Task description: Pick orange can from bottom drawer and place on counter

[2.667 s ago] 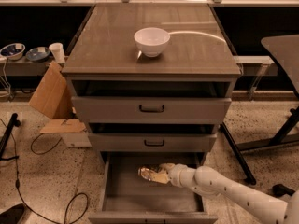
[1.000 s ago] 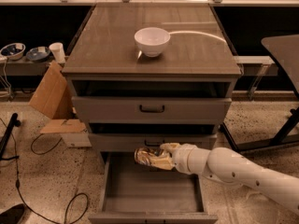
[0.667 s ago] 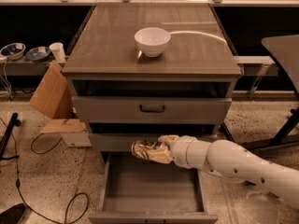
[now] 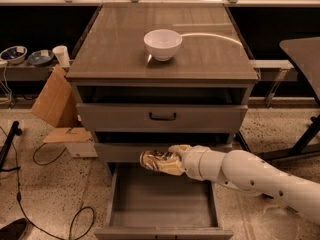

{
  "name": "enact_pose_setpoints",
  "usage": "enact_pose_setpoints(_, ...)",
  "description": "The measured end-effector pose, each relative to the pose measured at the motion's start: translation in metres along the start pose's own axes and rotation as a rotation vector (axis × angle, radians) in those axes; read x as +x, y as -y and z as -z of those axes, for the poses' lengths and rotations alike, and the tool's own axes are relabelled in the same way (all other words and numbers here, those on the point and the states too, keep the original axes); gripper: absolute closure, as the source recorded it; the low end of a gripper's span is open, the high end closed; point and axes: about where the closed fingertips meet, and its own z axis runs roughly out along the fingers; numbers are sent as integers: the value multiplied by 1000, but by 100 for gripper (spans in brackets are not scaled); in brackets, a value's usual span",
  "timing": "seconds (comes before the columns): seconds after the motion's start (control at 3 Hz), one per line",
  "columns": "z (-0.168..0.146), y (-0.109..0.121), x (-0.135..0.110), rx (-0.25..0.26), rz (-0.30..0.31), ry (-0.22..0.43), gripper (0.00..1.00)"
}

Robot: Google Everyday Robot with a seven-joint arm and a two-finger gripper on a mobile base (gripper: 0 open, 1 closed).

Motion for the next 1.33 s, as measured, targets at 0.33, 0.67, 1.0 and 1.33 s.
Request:
enact_pose_setpoints(0.33, 19, -8, -23, -2, 35, 55, 100)
enact_pose_setpoints(0.67, 85, -16, -76, 62, 91, 156, 100)
enact_pose_setpoints(1.0, 121, -18, -104, 98, 120, 205, 100)
enact_pose_setpoints(1.33, 145, -20, -137, 127, 158, 234, 100)
